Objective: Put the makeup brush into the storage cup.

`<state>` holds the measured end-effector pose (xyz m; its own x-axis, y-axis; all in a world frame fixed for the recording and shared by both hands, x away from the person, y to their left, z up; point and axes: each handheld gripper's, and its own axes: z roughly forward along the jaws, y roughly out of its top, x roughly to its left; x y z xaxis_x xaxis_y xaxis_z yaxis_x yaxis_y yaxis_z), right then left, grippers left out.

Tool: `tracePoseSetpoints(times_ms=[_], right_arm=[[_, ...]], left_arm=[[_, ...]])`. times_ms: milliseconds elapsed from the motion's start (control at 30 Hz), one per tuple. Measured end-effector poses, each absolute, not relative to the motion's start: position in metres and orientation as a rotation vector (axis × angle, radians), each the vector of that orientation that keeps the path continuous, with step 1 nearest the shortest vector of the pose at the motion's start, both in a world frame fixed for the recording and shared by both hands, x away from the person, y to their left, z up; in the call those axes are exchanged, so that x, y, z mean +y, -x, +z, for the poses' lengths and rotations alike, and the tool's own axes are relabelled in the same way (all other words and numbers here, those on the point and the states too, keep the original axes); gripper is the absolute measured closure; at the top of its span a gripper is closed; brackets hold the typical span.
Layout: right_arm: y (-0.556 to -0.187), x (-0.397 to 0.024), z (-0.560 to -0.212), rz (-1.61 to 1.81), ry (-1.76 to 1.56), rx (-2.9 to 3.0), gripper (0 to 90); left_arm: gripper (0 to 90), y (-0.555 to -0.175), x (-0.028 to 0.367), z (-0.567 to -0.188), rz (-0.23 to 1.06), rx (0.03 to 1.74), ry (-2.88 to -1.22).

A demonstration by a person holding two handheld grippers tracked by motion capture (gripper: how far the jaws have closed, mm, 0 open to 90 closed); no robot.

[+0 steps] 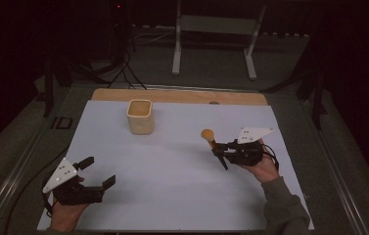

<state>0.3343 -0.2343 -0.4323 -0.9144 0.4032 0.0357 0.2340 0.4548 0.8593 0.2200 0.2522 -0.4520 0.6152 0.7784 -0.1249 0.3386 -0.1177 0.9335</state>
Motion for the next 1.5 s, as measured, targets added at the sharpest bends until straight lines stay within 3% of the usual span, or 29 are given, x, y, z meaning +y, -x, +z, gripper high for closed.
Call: tracePoseSetpoints(times_ms=[633, 1500], right_arm=[[-0.324, -0.229, -0.441, 1.578, -0.554, 2.492, 74.4], [-0.312, -0.208, -0.426, 1.714, -0.453, 2.439, 74.4]], left_arm=[[1.9, -0.253, 0.189, -0.441, 0.381, 0.778, -1.757], [5.6, -0.265, 0.137, -0.426, 0.321, 0.659, -1.735]])
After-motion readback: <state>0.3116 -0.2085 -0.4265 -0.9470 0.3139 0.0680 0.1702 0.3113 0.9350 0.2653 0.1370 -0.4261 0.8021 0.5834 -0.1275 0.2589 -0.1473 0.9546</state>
